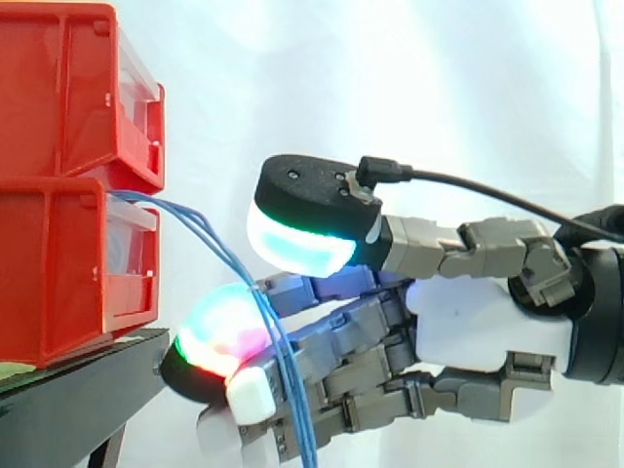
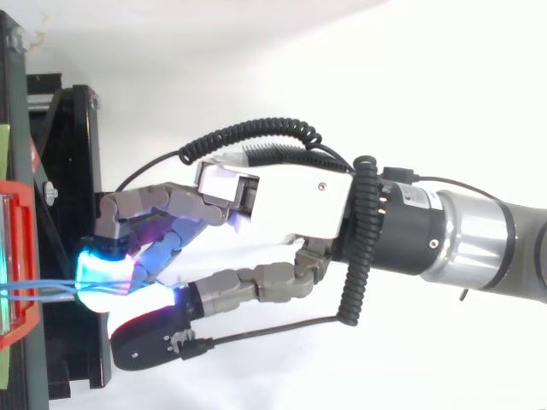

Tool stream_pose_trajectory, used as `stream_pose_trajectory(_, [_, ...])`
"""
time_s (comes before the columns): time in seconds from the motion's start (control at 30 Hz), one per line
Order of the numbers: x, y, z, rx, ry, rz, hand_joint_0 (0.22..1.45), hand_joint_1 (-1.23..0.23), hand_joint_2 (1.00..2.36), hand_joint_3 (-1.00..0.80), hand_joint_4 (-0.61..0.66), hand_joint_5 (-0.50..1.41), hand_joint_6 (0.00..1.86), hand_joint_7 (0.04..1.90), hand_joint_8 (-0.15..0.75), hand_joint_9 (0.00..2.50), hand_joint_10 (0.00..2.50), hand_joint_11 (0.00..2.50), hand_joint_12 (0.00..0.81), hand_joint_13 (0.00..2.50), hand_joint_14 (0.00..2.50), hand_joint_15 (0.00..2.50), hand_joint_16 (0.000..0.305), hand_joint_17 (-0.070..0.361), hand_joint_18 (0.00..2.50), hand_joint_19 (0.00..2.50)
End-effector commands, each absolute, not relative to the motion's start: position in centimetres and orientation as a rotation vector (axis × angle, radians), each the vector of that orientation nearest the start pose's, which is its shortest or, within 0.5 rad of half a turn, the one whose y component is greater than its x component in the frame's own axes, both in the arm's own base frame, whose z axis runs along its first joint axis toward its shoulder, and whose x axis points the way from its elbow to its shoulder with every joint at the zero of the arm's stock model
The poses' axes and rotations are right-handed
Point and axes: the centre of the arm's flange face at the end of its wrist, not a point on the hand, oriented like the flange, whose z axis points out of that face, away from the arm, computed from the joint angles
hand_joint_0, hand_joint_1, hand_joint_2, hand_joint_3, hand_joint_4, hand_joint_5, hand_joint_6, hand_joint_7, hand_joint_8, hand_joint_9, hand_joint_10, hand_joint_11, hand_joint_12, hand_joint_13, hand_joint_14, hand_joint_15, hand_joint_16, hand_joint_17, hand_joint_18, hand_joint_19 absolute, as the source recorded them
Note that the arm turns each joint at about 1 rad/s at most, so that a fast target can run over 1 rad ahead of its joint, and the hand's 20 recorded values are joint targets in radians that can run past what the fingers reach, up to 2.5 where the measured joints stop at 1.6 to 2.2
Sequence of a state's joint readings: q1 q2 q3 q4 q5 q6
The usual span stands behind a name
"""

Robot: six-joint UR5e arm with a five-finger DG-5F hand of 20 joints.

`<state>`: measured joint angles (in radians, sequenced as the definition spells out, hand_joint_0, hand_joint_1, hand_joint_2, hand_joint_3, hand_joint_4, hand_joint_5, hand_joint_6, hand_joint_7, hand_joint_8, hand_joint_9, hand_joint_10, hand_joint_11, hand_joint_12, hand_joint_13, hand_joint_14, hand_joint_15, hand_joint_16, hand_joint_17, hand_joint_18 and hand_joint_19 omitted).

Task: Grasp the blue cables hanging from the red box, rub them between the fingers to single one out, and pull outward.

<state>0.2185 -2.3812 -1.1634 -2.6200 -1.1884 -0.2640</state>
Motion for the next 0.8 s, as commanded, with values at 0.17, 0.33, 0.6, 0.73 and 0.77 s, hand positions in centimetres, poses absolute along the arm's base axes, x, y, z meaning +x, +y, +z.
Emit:
stream_pose_trajectory(0.17, [78.7,0.5,21.8,1.064,1.138,0.95,0.59,-0.68,1.02,-0.26,0.22,-0.1,0.62,1.21,0.307,1.01,0.01,0.41,0.348,0.73,0.02,0.46,0.04,0.09,0.49,0.39])
stream_pose_trajectory(0.33, [78.7,0.6,22.3,1.064,1.131,0.958,0.59,-0.71,1.02,-0.22,0.21,-0.13,0.74,1.01,0.308,1.0,0.02,0.46,0.351,0.76,0.02,0.49,0.04,0.09,0.5,0.4])
stream_pose_trajectory(0.6, [78.7,0.6,22.4,1.085,1.123,0.991,0.6,-0.76,1.02,-0.16,0.2,-0.16,0.85,0.96,0.311,1.0,0.02,0.53,0.358,0.77,0.02,0.5,0.04,0.091,0.52,0.41])
stream_pose_trajectory(0.73, [78.6,0.6,22.6,1.091,1.119,0.998,0.61,-0.81,1.02,-0.18,0.17,-0.16,0.85,0.96,0.305,0.99,0.02,0.54,0.359,0.78,0.02,0.52,0.04,0.091,0.54,0.42])
stream_pose_trajectory(0.77, [78.6,0.6,23.0,1.091,1.111,1.005,0.62,-0.83,1.02,-0.2,0.15,-0.17,0.85,0.98,0.305,0.99,0.02,0.54,0.356,0.78,0.02,0.53,0.04,0.091,0.54,0.42])
